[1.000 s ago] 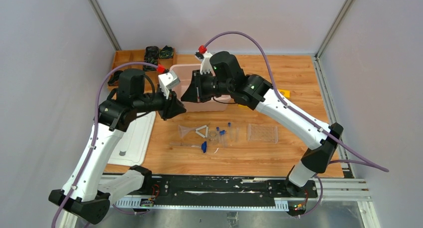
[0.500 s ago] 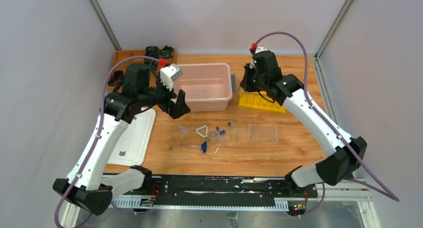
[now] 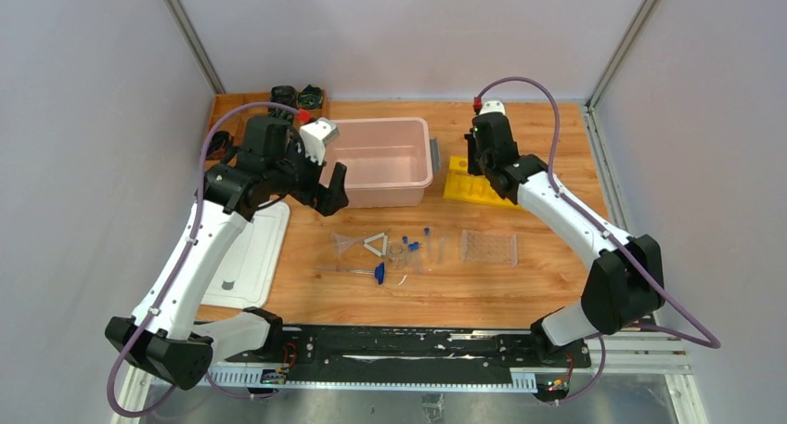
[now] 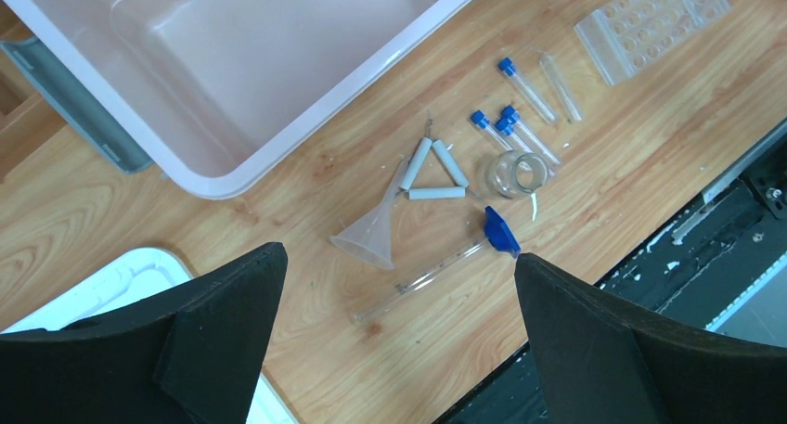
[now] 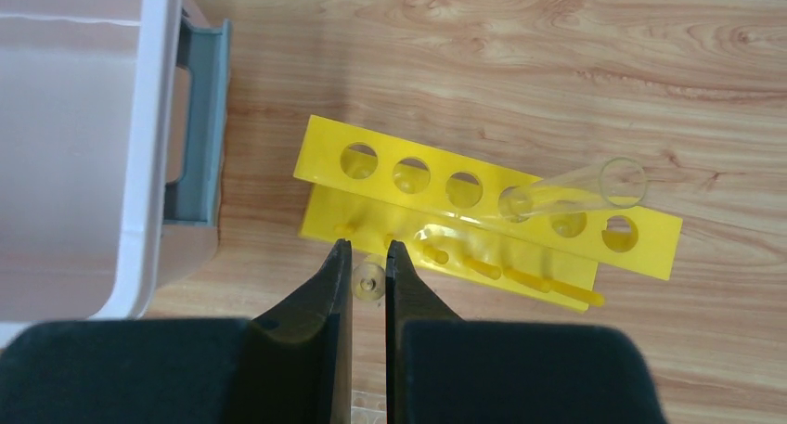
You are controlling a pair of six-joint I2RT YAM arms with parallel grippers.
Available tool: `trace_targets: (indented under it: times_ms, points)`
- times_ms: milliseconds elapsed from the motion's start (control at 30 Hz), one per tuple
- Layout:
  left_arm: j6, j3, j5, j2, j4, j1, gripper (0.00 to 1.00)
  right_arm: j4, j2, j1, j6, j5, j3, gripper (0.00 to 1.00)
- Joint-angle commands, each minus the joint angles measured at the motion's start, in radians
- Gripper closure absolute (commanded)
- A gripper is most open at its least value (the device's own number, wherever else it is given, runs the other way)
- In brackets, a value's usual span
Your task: Organize the chemistry lab equipment
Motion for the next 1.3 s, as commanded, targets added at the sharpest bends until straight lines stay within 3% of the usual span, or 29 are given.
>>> trace_targets:
  times_ms: [0, 433, 1267]
  points:
    - [-0.009, 0.022, -0.041, 0.019, -0.010, 0.002, 0.00, 0.164, 0.015, -0.011, -0.046, 0.066, -0.071, 1.00]
    - [0.005, 0.026, -0.032, 0.036, -0.015, 0.002, 0.00, 0.284, 0.036, -0.011, -0.050, 0.091, -0.167, 1.00]
    - [0.021, 0.028, -0.031, 0.048, -0.016, 0.002, 0.00, 0.321, 0.074, -0.011, -0.039, 0.123, -0.218, 1.00]
